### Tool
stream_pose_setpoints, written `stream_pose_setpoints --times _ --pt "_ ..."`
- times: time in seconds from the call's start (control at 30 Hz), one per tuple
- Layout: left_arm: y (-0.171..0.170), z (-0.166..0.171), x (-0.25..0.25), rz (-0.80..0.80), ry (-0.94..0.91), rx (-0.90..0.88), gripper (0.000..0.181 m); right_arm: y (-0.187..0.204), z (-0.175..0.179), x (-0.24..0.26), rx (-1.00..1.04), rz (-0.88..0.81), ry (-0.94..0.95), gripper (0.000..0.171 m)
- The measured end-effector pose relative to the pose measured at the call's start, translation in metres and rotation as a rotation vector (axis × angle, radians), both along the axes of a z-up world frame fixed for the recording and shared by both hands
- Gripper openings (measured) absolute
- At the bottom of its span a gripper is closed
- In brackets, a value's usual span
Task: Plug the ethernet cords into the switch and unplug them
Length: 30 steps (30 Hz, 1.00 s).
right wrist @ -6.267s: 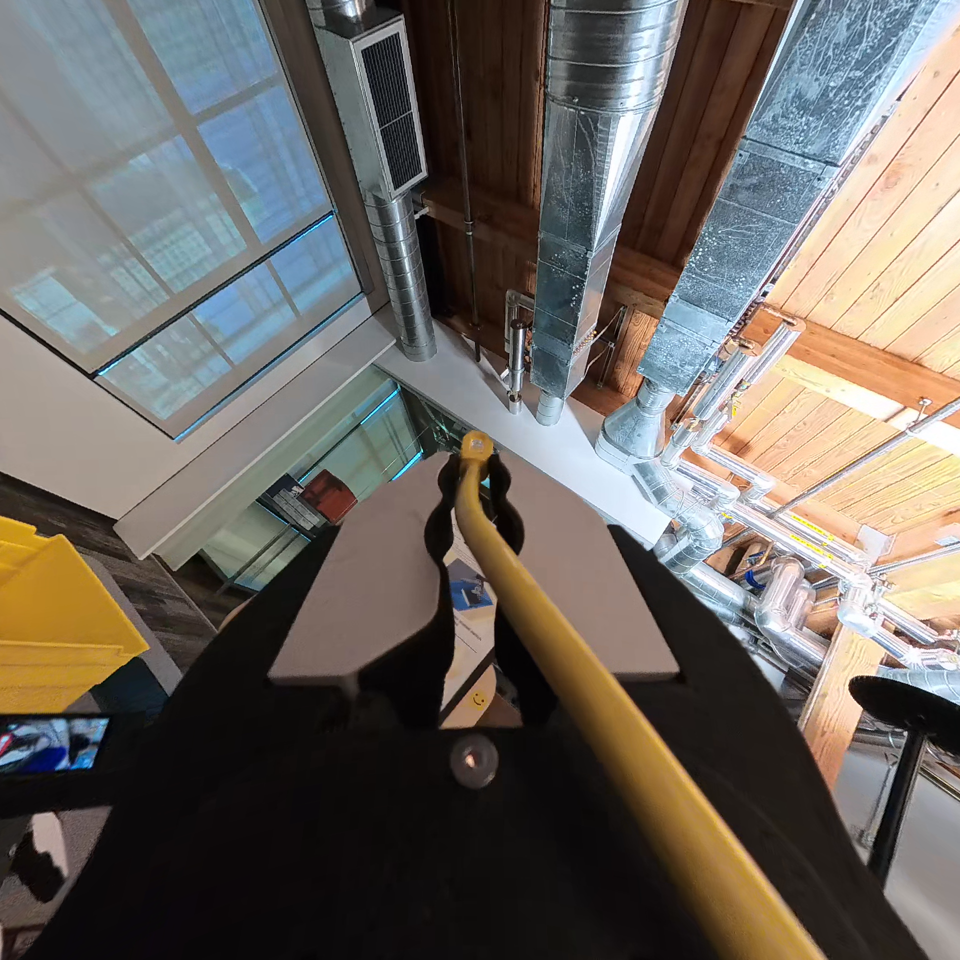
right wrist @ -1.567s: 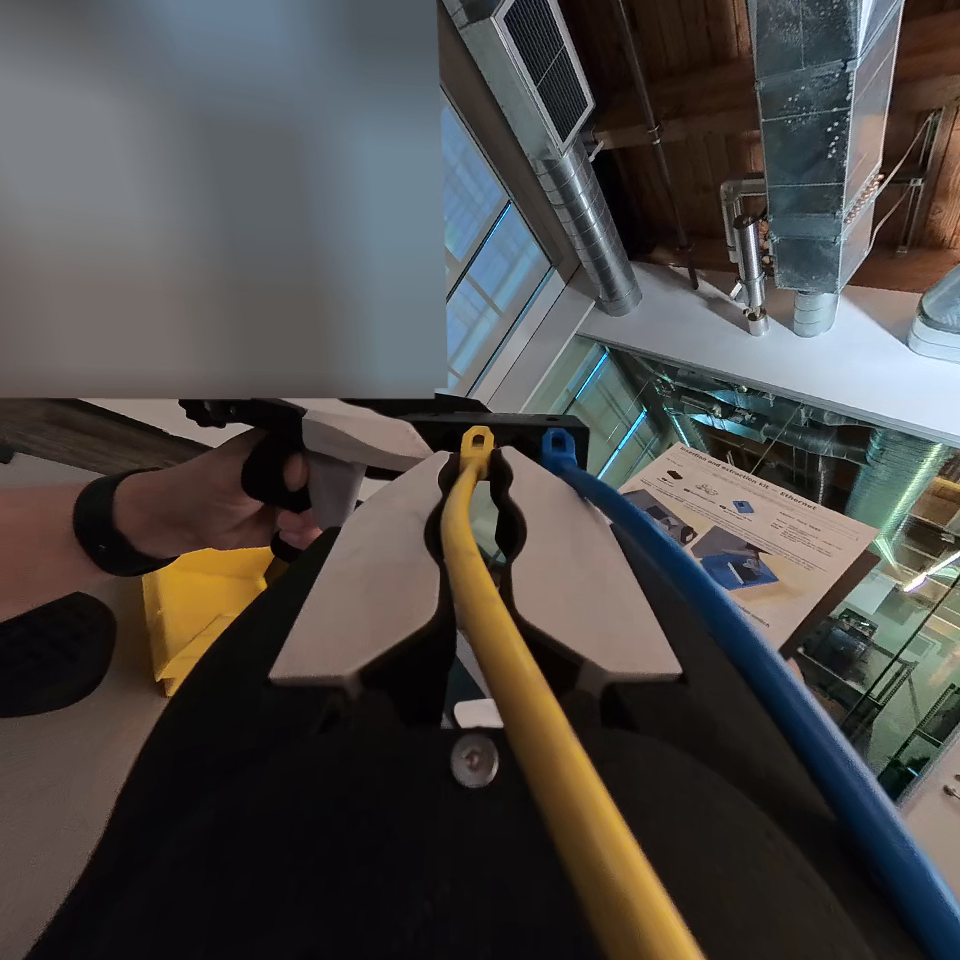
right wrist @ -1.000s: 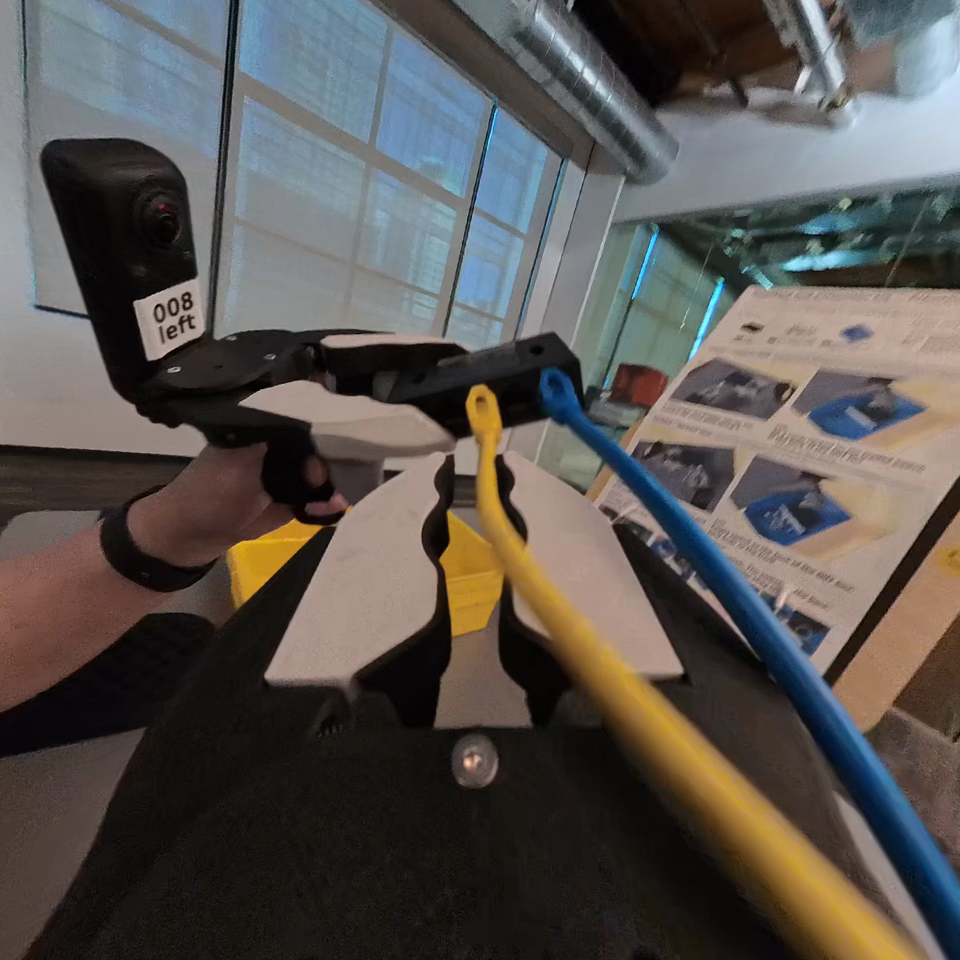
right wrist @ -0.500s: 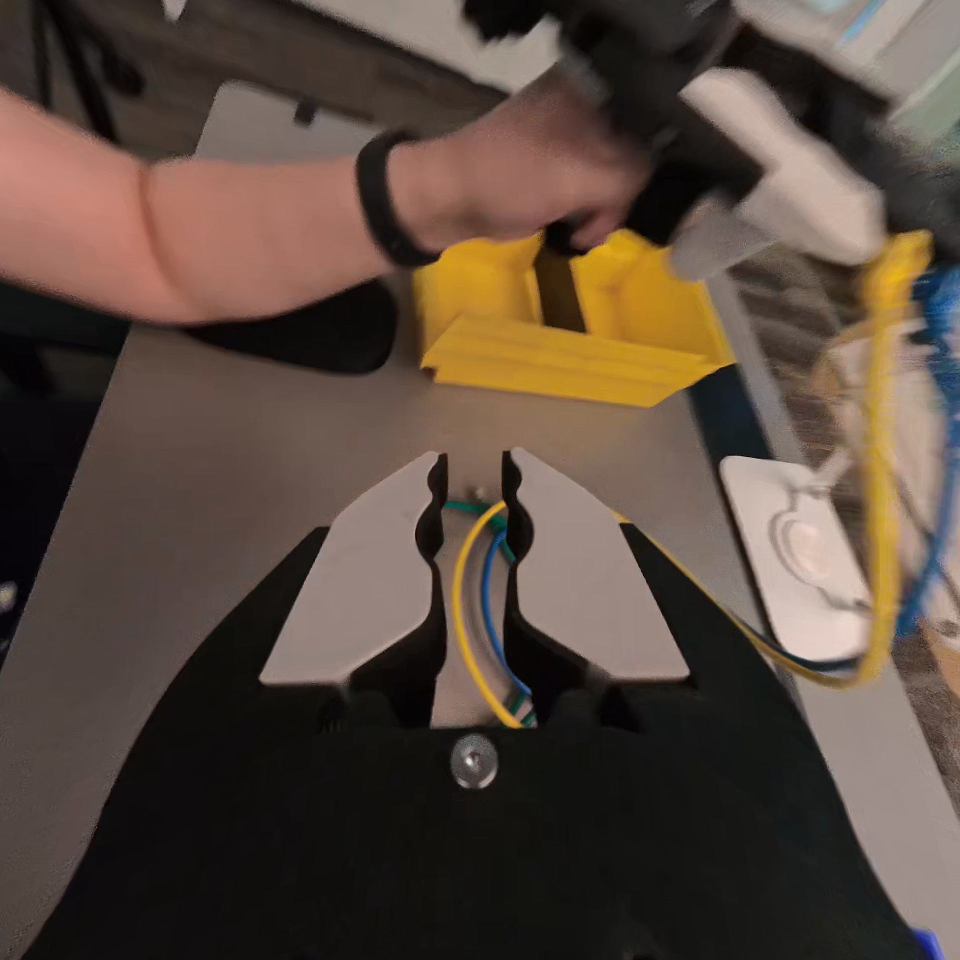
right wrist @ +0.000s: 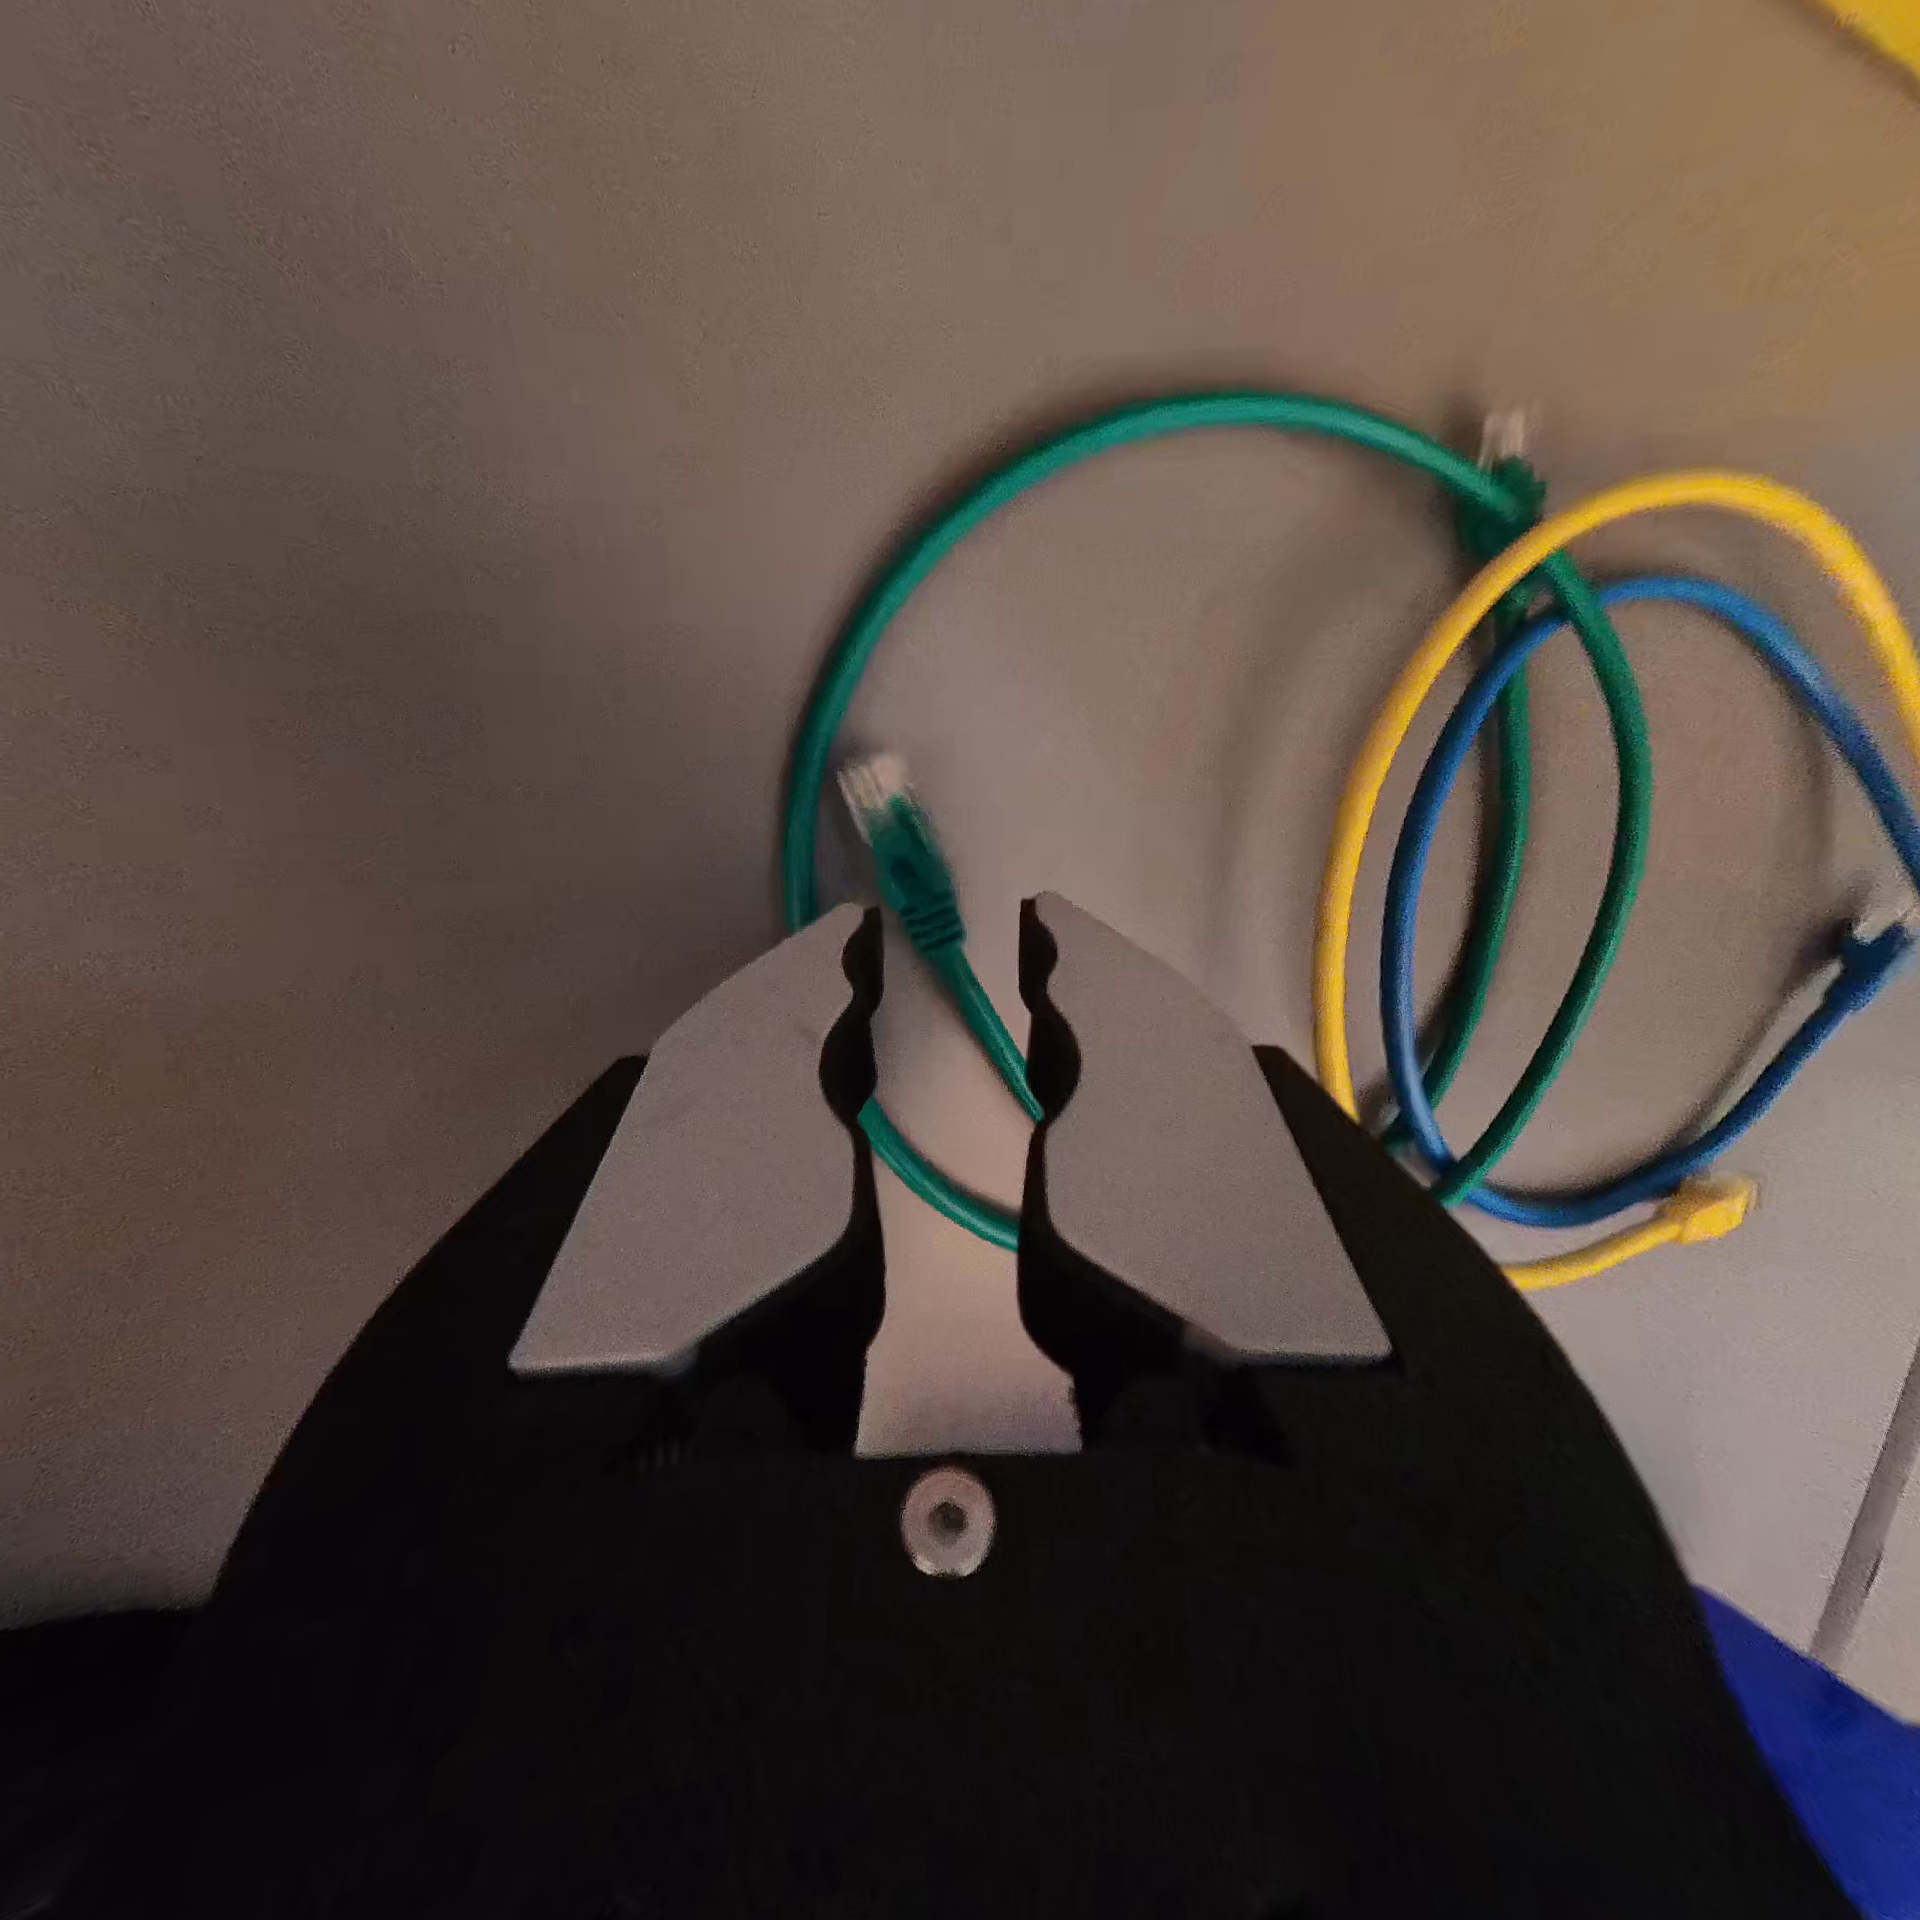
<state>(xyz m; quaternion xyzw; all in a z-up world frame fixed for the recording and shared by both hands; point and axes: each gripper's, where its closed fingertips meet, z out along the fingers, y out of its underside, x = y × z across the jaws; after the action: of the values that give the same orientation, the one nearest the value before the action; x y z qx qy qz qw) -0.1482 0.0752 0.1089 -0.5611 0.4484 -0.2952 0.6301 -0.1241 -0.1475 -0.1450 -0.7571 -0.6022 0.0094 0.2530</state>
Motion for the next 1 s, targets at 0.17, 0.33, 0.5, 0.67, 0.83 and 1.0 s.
stream_pose_setpoints --times 0.17,0.33,0.5,0.67,0.83,1.0 --pt "-0.007 -0.003 0.006 -0.045 0.002 -0.002 0.065 0.001 -0.011 -0.005 -0.131 -0.067 0.087 0.013" --pt "-0.01 -0.014 0.017 -0.088 0.008 -0.044 0.064 -0.015 -0.009 -0.018 -0.232 -0.049 0.21 0.011" --pt "-0.011 -0.013 0.017 -0.109 -0.004 -0.051 0.064 -0.01 -0.013 -0.02 -0.138 -0.044 0.232 0.024" --pt "-0.017 -0.012 0.019 -0.129 -0.019 -0.053 0.064 -0.009 -0.011 -0.028 -0.16 -0.064 0.233 0.013" --pt "-0.008 -0.025 0.025 -0.054 -0.005 -0.101 0.065 -0.044 0.096 -0.055 -0.025 0.016 0.672 0.012" --pt "0.0 -0.053 0.036 0.001 0.027 -0.22 0.065 -0.086 0.24 -0.028 0.22 0.068 0.999 0.012"
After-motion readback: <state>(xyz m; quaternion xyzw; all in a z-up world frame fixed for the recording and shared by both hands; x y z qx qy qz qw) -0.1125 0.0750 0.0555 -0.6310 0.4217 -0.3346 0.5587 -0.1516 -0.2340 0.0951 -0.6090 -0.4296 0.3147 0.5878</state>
